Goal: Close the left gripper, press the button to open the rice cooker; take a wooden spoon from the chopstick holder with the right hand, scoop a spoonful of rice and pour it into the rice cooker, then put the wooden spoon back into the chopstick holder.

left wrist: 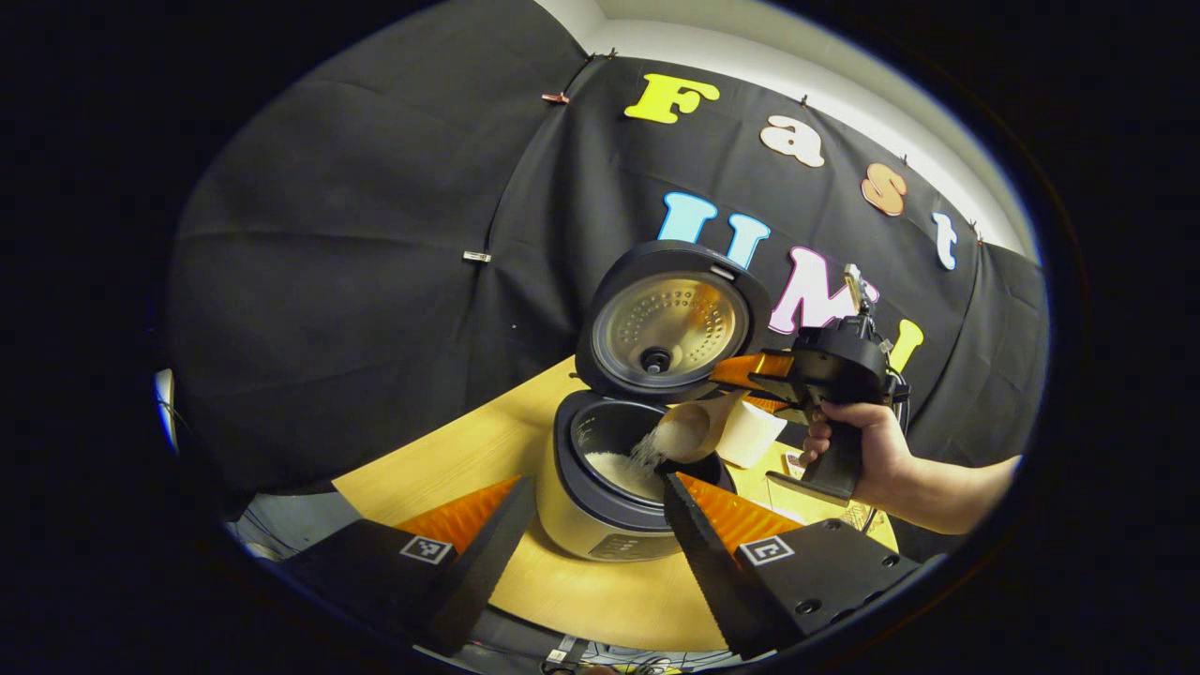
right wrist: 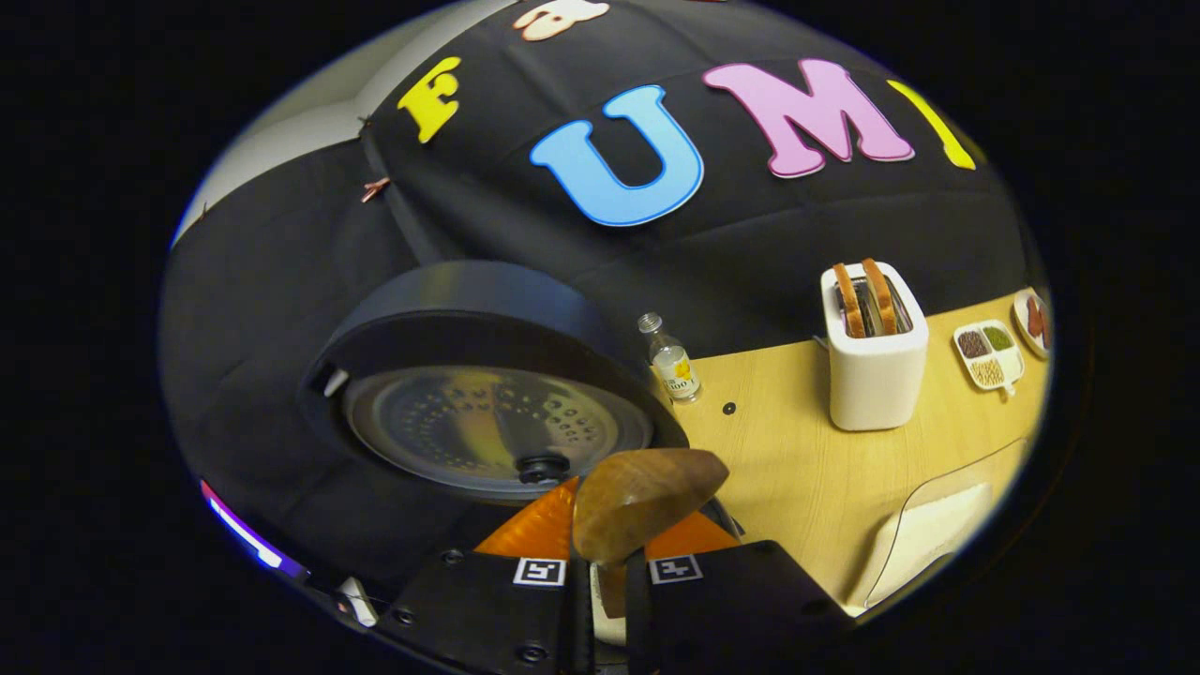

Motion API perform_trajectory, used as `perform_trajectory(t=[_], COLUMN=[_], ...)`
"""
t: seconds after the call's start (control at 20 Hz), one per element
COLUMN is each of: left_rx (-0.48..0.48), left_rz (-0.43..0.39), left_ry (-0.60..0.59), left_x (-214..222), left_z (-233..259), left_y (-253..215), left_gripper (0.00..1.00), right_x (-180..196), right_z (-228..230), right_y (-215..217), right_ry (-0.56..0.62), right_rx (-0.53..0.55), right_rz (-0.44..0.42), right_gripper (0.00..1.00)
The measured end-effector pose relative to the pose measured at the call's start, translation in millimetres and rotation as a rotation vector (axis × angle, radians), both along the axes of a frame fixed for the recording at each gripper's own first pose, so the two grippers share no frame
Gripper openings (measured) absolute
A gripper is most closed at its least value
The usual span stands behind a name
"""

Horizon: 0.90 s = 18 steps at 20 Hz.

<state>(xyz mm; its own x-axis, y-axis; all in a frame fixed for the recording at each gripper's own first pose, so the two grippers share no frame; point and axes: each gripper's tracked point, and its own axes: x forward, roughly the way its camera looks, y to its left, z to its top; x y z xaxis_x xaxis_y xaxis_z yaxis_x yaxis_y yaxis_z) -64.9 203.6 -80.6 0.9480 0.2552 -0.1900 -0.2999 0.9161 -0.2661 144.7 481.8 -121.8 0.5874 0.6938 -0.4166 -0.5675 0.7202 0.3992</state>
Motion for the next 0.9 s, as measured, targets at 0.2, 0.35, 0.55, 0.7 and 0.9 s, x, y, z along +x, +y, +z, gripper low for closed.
perform_trajectory(t=[0.2,0.35,0.55,0.7,0.9], left_rx=[0.005,0.005,0.009,0.035,0.071], left_rz=[0.009,0.012,0.010,0.024,0.022], left_ry=[-0.001,0.006,0.011,0.024,0.025], left_x=[0.0,1.3,0.3,-0.7,-0.1], left_z=[0.7,-3.0,-4.2,-7.0,-2.9], left_y=[1.3,2.2,0.2,2.4,2.5], left_gripper=[0.92,0.95,0.95,0.96,0.95], right_x=[-7.4,-18.6,-34.0,-53.1,-64.6], right_z=[-0.8,1.0,-0.3,-1.1,-9.1], right_y=[8.8,14.7,19.1,25.1,28.4], right_ry=[-0.135,-0.207,-0.343,-0.385,-0.452], right_rx=[-0.072,-0.105,-0.177,-0.170,-0.216], right_rz=[0.116,0.189,0.307,0.388,0.448], right_gripper=[0.18,0.18,0.18,0.17,0.18])
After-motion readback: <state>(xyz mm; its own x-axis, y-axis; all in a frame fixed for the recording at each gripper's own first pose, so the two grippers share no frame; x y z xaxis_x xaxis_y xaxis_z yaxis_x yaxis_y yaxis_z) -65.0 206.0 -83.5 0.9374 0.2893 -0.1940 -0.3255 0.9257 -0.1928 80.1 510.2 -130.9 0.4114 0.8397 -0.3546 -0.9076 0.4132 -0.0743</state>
